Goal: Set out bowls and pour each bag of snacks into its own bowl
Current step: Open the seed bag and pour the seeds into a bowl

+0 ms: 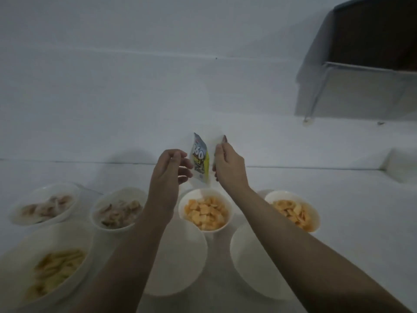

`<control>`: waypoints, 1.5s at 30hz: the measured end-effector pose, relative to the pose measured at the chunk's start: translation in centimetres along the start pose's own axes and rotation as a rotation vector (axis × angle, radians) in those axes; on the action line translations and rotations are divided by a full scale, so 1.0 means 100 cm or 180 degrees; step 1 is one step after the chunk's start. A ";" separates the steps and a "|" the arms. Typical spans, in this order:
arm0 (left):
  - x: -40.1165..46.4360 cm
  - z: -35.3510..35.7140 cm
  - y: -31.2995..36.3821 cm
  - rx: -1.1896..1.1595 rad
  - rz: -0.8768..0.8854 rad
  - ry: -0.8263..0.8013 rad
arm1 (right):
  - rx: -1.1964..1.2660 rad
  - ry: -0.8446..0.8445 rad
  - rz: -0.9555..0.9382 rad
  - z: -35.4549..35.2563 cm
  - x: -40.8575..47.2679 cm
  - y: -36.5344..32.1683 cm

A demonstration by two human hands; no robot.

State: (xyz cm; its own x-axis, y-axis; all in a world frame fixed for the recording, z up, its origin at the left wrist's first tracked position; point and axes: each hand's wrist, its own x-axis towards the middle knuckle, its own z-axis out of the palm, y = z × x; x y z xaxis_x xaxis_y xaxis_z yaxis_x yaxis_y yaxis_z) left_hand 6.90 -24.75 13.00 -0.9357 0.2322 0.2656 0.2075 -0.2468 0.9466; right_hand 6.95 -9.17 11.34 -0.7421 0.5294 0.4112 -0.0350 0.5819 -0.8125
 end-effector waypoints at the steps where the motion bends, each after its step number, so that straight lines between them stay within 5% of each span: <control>1: 0.008 -0.007 -0.002 -0.0017 -0.0016 0.0035 | -0.0337 -0.0068 -0.0069 0.012 0.018 0.002; 7: 0.046 -0.037 -0.010 -0.0007 0.0165 0.0475 | -0.2073 -0.0353 -0.0034 0.073 0.098 0.013; 11: 0.058 -0.054 -0.017 -0.0026 0.0408 0.0669 | -0.2533 -0.0534 0.0363 0.097 0.124 0.028; 17: 0.068 -0.079 -0.031 0.0046 0.0461 0.0749 | -0.2035 -0.1013 0.0751 0.118 0.136 0.038; 20: 0.072 -0.077 -0.035 0.0023 0.0346 0.0786 | -0.2280 -0.0690 0.0541 0.125 0.128 0.034; 27: 0.062 -0.057 -0.033 0.0288 0.0562 0.0506 | -0.1198 0.0084 0.0255 0.107 0.091 0.011; 37: 0.031 0.003 -0.021 0.0146 0.0901 0.0011 | 0.0259 0.0986 -0.0384 -0.005 -0.001 -0.021; 45: -0.026 0.098 -0.006 0.0861 0.1222 -0.0584 | 0.0178 0.1246 -0.0514 -0.126 -0.065 -0.017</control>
State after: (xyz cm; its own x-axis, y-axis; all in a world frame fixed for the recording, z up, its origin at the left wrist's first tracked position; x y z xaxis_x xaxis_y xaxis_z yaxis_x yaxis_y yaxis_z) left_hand 12.01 -16.02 13.50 -0.7168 0.3402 0.6086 0.6161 -0.0997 0.7814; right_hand 20.32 -5.85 15.29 -0.4143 0.6350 0.6520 -0.1741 0.6479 -0.7416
